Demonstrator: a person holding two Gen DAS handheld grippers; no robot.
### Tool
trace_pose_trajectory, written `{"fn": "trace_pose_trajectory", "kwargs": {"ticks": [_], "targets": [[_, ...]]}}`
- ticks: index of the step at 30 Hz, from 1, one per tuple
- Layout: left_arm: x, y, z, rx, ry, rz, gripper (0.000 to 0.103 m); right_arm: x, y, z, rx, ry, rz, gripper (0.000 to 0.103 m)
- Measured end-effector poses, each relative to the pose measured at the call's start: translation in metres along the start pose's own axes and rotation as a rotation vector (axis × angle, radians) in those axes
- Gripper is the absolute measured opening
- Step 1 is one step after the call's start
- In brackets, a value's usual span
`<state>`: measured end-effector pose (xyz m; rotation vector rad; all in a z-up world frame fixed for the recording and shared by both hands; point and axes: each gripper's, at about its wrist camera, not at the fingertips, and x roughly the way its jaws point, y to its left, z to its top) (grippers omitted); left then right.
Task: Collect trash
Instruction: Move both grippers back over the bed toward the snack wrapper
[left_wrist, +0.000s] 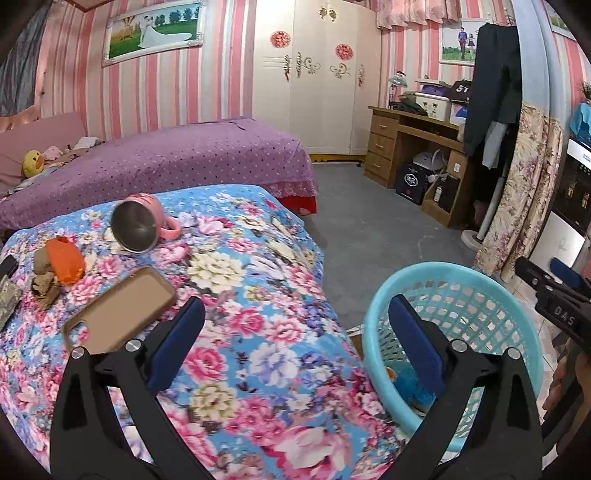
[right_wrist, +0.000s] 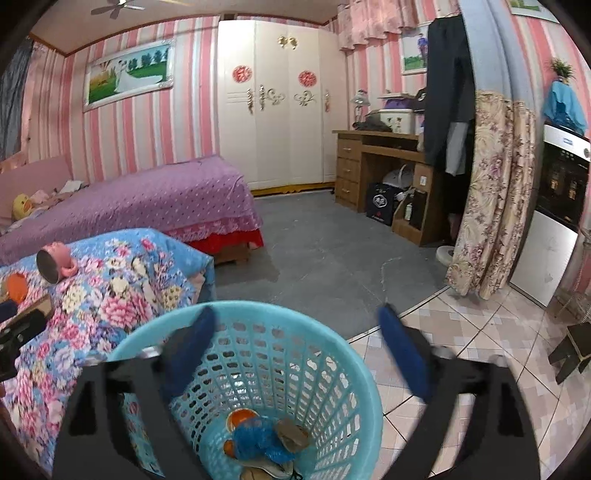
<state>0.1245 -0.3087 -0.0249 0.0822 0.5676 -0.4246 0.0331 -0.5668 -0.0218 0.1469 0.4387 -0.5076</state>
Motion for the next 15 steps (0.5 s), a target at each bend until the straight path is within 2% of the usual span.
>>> {"fn": "trace_pose_trajectory", "kwargs": {"ticks": [6, 15], "targets": [[-0.013, 0.026, 0.005, -0.014, -0.014, 0.027, 0.097, -0.008, 0.019, 0.007, -0.007, -0.021, -0.02, 0.098], [-0.03, 0.072, 0.014, -0.025, -0.038, 0.087, 0.097, -0.01, 0.061, 0.013, -0.014, -0.019, 0.026, 0.098]]}}
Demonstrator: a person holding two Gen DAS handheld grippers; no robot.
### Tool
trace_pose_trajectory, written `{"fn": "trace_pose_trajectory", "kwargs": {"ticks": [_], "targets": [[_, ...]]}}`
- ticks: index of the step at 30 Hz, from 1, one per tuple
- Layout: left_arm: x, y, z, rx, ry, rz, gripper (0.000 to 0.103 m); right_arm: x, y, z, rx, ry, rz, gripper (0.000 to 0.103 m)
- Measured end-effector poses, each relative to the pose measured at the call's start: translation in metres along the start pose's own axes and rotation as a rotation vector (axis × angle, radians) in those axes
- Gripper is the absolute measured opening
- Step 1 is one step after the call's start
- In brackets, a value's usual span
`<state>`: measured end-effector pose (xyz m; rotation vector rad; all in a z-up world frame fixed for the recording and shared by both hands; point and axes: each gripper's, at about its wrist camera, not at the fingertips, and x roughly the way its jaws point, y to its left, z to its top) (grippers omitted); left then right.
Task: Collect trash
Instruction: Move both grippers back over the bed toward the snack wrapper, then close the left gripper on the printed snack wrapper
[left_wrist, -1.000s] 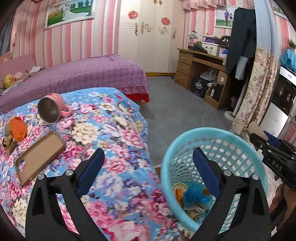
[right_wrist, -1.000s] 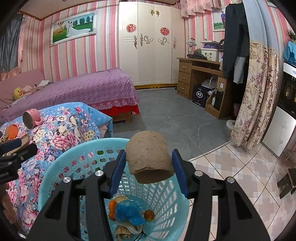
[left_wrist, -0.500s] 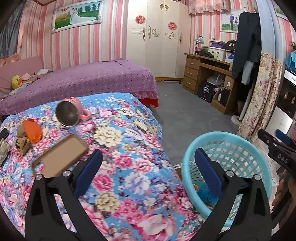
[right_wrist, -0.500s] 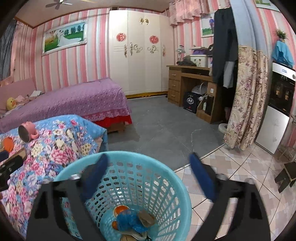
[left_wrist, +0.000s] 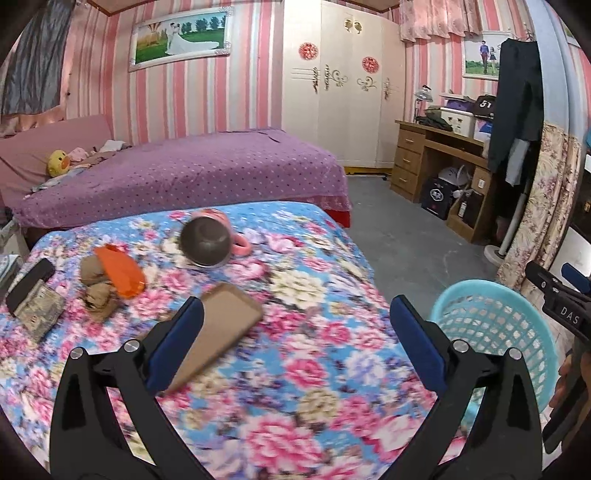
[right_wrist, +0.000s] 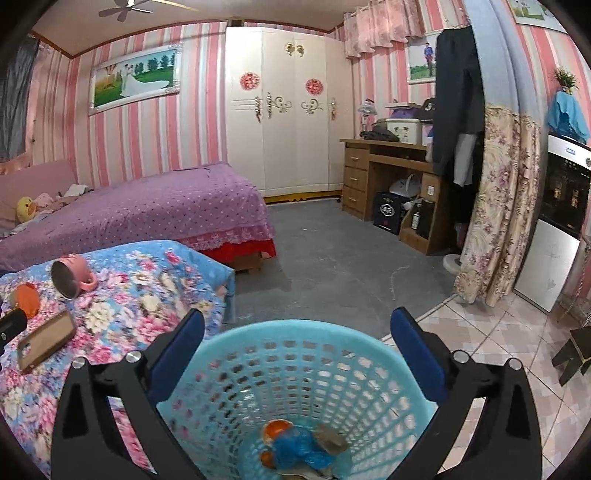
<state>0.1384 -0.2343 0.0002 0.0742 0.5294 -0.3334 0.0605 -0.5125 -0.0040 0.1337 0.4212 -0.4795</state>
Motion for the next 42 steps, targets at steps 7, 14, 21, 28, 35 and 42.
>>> {"fn": "trace_pose_trajectory", "kwargs": {"ticks": [7, 14, 21, 28, 35, 42], "targets": [[-0.002, 0.057, -0.001, -0.022, -0.005, 0.086, 0.097, 0.001, 0.054, 0.003, -0.033, 0.005, 0.081, 0.098], [0.008, 0.133, -0.013, -0.121, 0.03, 0.192, 0.097, 0.005, 0.11, -0.002, -0.109, 0.028, 0.139, 0.098], [0.008, 0.202, -0.023, -0.189, 0.053, 0.261, 0.097, 0.005, 0.159, -0.008, -0.133, 0.027, 0.217, 0.098], [0.017, 0.256, -0.035, -0.208, 0.115, 0.347, 0.097, 0.011, 0.208, -0.027, -0.25, 0.066, 0.236, 0.098], [0.021, 0.315, -0.046, -0.282, 0.182, 0.383, 0.097, 0.02, 0.237, -0.035, -0.257, 0.115, 0.273, 0.098], [0.031, 0.368, -0.058, -0.422, 0.256, 0.409, 0.097, 0.03, 0.256, -0.042, -0.28, 0.156, 0.286, 0.098]]}}
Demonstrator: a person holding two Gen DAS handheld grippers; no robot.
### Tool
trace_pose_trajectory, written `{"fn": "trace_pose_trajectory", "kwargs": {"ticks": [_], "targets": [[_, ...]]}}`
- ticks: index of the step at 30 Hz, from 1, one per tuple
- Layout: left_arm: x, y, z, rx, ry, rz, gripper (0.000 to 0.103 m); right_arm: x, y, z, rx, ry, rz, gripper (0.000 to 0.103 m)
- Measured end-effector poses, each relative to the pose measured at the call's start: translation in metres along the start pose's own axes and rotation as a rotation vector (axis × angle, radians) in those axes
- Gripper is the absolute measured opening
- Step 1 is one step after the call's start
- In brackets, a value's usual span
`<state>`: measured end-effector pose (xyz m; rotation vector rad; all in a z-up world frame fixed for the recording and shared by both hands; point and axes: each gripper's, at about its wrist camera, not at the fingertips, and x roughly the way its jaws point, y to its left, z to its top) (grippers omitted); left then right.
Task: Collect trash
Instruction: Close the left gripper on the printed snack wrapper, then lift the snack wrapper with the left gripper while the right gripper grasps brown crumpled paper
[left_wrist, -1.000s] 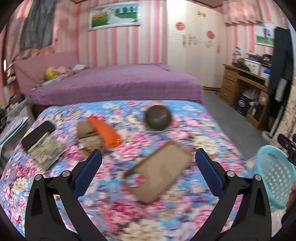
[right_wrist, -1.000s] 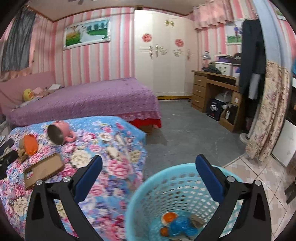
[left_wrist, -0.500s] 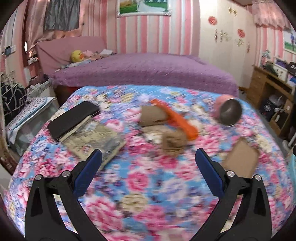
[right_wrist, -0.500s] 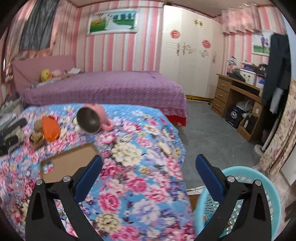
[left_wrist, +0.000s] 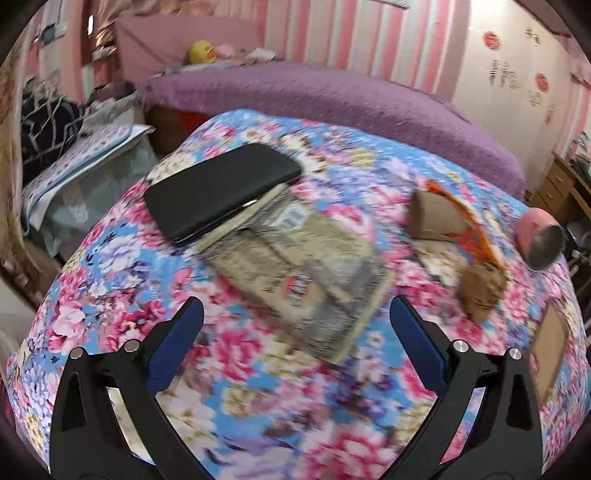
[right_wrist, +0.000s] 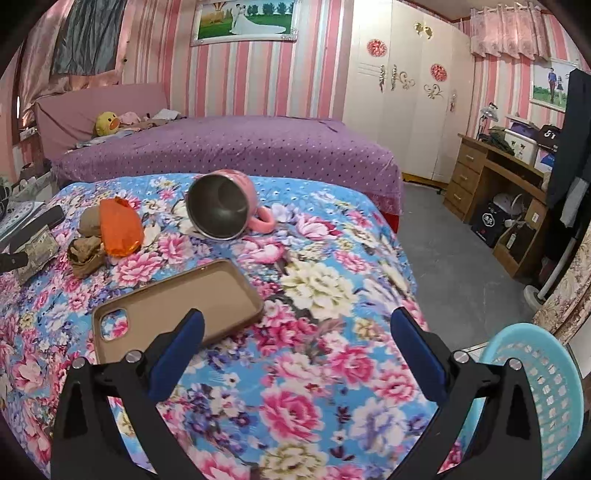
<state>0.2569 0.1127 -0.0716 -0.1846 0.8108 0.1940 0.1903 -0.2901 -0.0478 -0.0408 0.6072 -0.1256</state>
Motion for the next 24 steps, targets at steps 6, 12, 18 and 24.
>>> {"fn": "trace_pose_trajectory", "kwargs": {"ticks": [6, 12, 18, 24], "targets": [[0.025, 0.011, 0.012, -0.046, 0.039, 0.024, 0.094, 0.003, 0.003, 0.001, -0.004, 0.001, 0.003, 0.098], [0.035, 0.002, 0.016, -0.002, 0.054, 0.034, 0.066, 0.007, 0.006, 0.001, -0.012, 0.008, 0.009, 0.098], [0.029, -0.006, 0.014, 0.063, 0.041, 0.028, 0.013, 0.006, 0.014, 0.0, -0.035, 0.005, 0.005, 0.098], [0.007, 0.003, 0.019, 0.052, 0.001, -0.016, 0.001, 0.002, 0.03, 0.002, -0.061, -0.005, 0.026, 0.098]]}}
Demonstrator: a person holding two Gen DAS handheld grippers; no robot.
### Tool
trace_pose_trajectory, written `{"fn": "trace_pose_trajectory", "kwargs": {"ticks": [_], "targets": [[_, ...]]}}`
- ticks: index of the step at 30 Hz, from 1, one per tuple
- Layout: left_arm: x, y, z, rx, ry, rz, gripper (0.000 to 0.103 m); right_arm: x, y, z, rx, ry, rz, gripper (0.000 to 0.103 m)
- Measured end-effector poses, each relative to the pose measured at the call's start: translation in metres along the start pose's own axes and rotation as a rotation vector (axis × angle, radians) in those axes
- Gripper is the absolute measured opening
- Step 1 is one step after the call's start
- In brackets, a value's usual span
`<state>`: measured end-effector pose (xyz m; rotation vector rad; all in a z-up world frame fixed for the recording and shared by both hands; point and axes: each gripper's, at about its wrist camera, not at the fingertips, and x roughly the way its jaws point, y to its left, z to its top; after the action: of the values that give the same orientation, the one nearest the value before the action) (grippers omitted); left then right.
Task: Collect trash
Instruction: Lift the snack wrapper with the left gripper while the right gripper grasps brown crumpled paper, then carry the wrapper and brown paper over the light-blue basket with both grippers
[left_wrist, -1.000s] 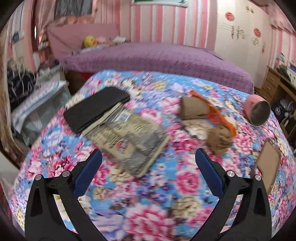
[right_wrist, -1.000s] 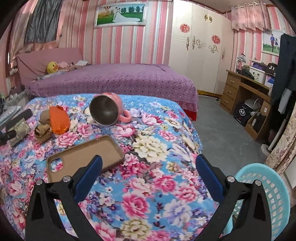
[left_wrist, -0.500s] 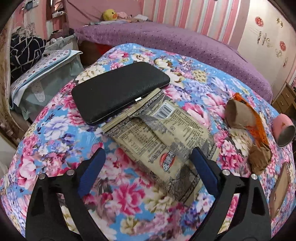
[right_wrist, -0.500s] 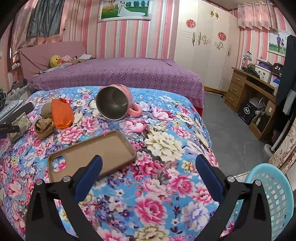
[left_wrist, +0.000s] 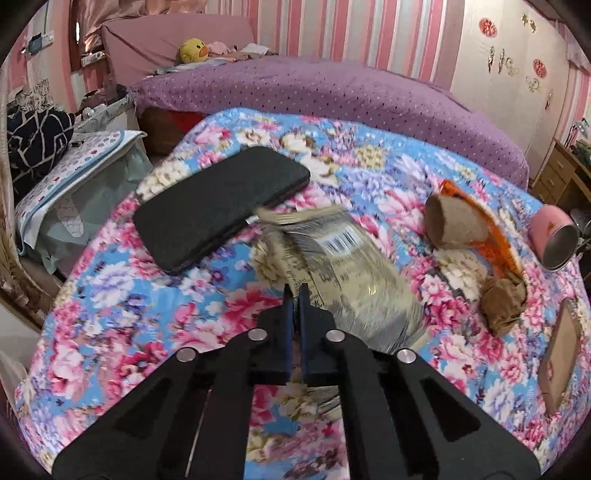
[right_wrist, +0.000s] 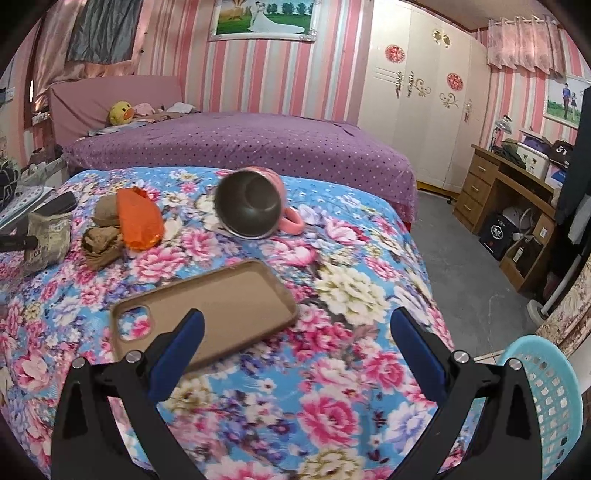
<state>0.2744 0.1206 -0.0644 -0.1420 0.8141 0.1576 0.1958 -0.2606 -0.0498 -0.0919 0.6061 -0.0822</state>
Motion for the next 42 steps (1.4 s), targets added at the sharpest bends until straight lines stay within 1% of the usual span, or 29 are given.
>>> {"fn": "trace_pose_trajectory", "kwargs": {"ticks": [4, 6, 9, 14, 18, 23, 25, 27, 28, 30, 31, 32, 33, 37, 42], "targets": [[-0.026, 0.01, 0.004, -0.005, -0.051, -0.033, 0.0, -0.001, 0.019, 0.01, -0.005, -0.007, 0.037, 0.098], [-0.038, 0.013, 0.004, 0.009, -0.074, -0.033, 0.0, 0.002, 0.03, 0.014, -0.011, 0.004, 0.055, 0.098], [-0.051, 0.018, 0.004, 0.033, -0.099, -0.021, 0.0, 0.007, 0.056, 0.022, -0.028, 0.012, 0.106, 0.098], [-0.059, 0.03, 0.004, 0.034, -0.106, -0.022, 0.0, 0.015, 0.105, 0.033, -0.066, 0.011, 0.173, 0.098], [-0.062, 0.042, 0.004, 0.024, -0.1, -0.025, 0.0, 0.024, 0.143, 0.037, -0.112, 0.024, 0.211, 0.098], [-0.059, 0.053, 0.003, 0.001, -0.082, -0.029, 0.0, 0.044, 0.172, 0.041, -0.11, 0.09, 0.271, 0.097], [-0.058, 0.055, 0.003, -0.005, -0.078, -0.033, 0.0, 0.052, 0.18, 0.043, -0.115, 0.117, 0.286, 0.088], [-0.058, 0.056, 0.004, -0.005, -0.076, -0.04, 0.0, 0.061, 0.186, 0.046, -0.119, 0.14, 0.298, 0.076], [-0.058, 0.055, 0.003, -0.002, -0.077, -0.041, 0.0, 0.066, 0.188, 0.047, -0.116, 0.151, 0.304, 0.074], [-0.059, 0.053, 0.002, 0.008, -0.078, -0.04, 0.0, 0.074, 0.192, 0.05, -0.11, 0.171, 0.32, 0.062], [-0.059, 0.052, 0.002, 0.011, -0.079, -0.04, 0.0, 0.077, 0.195, 0.05, -0.118, 0.172, 0.311, 0.06], [-0.059, 0.052, 0.003, 0.012, -0.08, -0.042, 0.0, 0.078, 0.197, 0.051, -0.127, 0.165, 0.306, 0.053], [-0.06, 0.051, 0.003, 0.011, -0.081, -0.046, 0.0, 0.078, 0.197, 0.051, -0.134, 0.16, 0.304, 0.049], [-0.064, 0.047, 0.004, 0.016, -0.088, -0.055, 0.0, 0.065, 0.188, 0.052, -0.131, 0.103, 0.303, 0.048], [-0.075, 0.036, 0.003, 0.036, -0.112, -0.075, 0.0, 0.038, 0.161, 0.052, -0.11, 0.045, 0.311, 0.048]]}}
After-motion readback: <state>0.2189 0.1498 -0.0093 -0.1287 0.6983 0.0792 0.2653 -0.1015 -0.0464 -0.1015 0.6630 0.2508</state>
